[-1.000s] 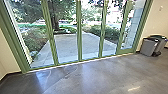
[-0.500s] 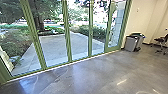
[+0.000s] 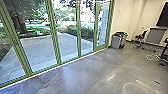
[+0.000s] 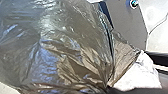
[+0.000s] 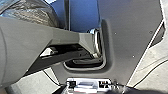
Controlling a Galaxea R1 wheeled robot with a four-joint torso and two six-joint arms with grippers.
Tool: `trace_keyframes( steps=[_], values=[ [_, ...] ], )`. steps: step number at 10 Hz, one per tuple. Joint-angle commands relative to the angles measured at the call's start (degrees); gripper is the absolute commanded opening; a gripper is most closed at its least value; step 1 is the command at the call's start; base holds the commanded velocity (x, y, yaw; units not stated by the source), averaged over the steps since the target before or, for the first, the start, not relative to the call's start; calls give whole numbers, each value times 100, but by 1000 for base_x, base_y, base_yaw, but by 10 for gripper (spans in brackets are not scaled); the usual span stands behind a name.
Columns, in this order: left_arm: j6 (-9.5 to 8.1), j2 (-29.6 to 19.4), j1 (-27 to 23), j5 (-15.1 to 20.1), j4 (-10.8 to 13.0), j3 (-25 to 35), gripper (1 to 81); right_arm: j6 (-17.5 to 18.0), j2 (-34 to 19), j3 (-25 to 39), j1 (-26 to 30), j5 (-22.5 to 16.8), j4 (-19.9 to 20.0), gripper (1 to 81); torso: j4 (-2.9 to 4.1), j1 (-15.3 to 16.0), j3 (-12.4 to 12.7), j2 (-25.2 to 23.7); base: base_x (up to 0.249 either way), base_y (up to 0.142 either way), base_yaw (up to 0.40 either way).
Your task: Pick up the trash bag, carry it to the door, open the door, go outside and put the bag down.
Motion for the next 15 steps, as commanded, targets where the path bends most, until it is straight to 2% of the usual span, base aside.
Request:
trace_keyframes(
  steps=[1, 8, 15],
  values=[
    [16, 16, -316, 415, 14, -22, 10, -21, 52, 29, 139, -302, -44, 811, 0, 0, 0, 0, 0, 0, -337],
    [16, 7, -316, 415, 14, -48, 10, -21, 60, 29, 148, -302, -53, 811, 0, 0, 0, 0, 0, 0, -226],
    [16, -19, -316, 415, -4, -48, 10, -21, 69, 29, 165, -302, -53, 811, 0, 0, 0, 0, 0, 0, 0]
  ],
)
